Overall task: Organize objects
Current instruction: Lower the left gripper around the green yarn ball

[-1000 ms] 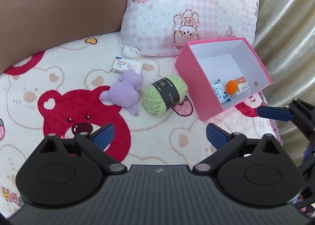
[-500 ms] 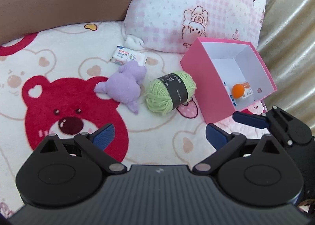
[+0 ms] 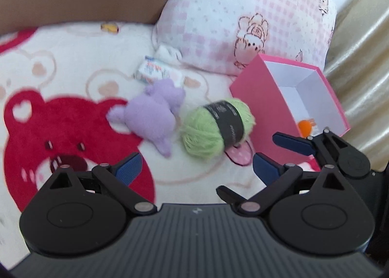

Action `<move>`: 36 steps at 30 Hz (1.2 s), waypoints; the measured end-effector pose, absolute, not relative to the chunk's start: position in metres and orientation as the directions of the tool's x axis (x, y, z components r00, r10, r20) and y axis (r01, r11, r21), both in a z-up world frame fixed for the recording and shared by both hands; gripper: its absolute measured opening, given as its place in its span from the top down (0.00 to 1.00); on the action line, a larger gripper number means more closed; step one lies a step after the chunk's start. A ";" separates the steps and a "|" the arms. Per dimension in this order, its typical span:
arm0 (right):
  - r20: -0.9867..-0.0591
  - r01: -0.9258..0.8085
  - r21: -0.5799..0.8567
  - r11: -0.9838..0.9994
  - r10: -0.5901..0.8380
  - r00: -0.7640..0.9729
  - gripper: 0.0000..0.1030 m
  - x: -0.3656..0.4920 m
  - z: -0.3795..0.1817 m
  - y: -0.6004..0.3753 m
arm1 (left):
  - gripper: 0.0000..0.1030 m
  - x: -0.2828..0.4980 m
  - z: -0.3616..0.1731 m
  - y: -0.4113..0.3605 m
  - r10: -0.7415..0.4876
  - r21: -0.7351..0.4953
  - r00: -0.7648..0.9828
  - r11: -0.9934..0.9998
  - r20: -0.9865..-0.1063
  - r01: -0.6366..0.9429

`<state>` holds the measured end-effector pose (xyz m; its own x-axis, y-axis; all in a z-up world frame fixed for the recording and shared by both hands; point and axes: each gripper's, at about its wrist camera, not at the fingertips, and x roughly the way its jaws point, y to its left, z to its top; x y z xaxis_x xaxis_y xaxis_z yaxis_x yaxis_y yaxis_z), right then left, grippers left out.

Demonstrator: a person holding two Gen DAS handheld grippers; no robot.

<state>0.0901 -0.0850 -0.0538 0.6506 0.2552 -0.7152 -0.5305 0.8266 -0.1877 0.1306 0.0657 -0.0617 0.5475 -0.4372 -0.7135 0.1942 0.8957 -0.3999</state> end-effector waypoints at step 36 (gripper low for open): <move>-0.719 -0.465 -0.436 0.771 0.012 0.695 0.07 0.147 -0.122 -0.067 | 0.52 0.196 -0.151 0.061 -0.642 -0.682 0.523 0.716 -0.560 0.149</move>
<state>0.1466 -0.0667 -0.1218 0.6946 0.0119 -0.7193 -0.4647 0.7707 -0.4360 0.1961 0.0608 -0.1512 0.5232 -0.6420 -0.5604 0.1488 0.7164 -0.6817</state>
